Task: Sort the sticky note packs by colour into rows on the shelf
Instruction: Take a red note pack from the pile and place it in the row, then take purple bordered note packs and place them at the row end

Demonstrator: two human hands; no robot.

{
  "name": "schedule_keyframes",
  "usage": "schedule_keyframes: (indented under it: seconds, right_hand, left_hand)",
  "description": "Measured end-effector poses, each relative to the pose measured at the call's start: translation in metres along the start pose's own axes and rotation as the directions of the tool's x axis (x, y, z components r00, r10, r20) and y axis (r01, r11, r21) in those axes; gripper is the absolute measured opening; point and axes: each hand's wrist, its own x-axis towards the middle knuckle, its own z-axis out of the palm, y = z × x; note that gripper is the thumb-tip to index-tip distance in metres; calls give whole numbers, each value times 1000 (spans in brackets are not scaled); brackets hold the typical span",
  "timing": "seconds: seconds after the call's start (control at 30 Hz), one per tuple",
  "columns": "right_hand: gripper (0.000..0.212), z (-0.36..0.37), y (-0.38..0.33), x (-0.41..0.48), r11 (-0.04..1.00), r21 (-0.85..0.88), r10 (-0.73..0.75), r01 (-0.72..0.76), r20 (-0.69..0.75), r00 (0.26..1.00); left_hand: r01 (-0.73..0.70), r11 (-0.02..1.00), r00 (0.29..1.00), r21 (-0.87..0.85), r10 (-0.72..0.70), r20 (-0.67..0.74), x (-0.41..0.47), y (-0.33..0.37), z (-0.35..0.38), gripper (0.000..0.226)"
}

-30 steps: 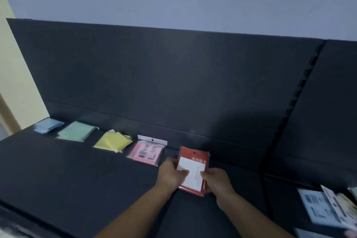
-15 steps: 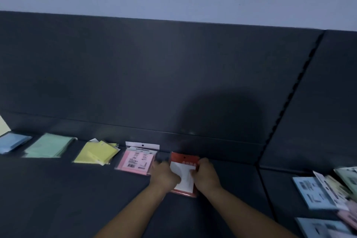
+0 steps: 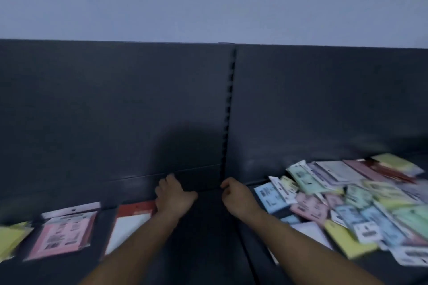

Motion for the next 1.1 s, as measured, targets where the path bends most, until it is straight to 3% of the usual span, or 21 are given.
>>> schedule_keyframes:
  seconds: [0.17, 0.37, 0.6, 0.77, 0.93, 1.1]
  right_hand:
    - [29, -108, 93, -38, 964, -119, 202, -236, -246, 948]
    - [31, -203, 198, -97, 892, -125, 365, -435, -369, 855]
    - [32, -283, 282, -119, 870, -215, 335, -443, -402, 852]
    - [33, -321, 336, -123, 864, -253, 328, -436, -375, 867]
    - [34, -334, 368, -118, 863, -267, 328, -428, -349, 878]
    - [32, -342, 380, -109, 848, -317, 281, -425, -410, 868]
  left_hand:
    - [-239, 970, 941, -53, 245, 233, -23, 78, 77, 77]
    - [-475, 880, 824, 15, 438, 360, -71, 143, 154, 48]
    - [-414, 902, 835, -120, 429, 344, -93, 208, 221, 48]
    - [-417, 905, 837, -88, 420, 350, -93, 234, 256, 25]
    - [-382, 924, 898, -25, 378, 226, -90, 243, 267, 29]
    - [-407, 913, 869, -3, 388, 308, -87, 252, 280, 30]
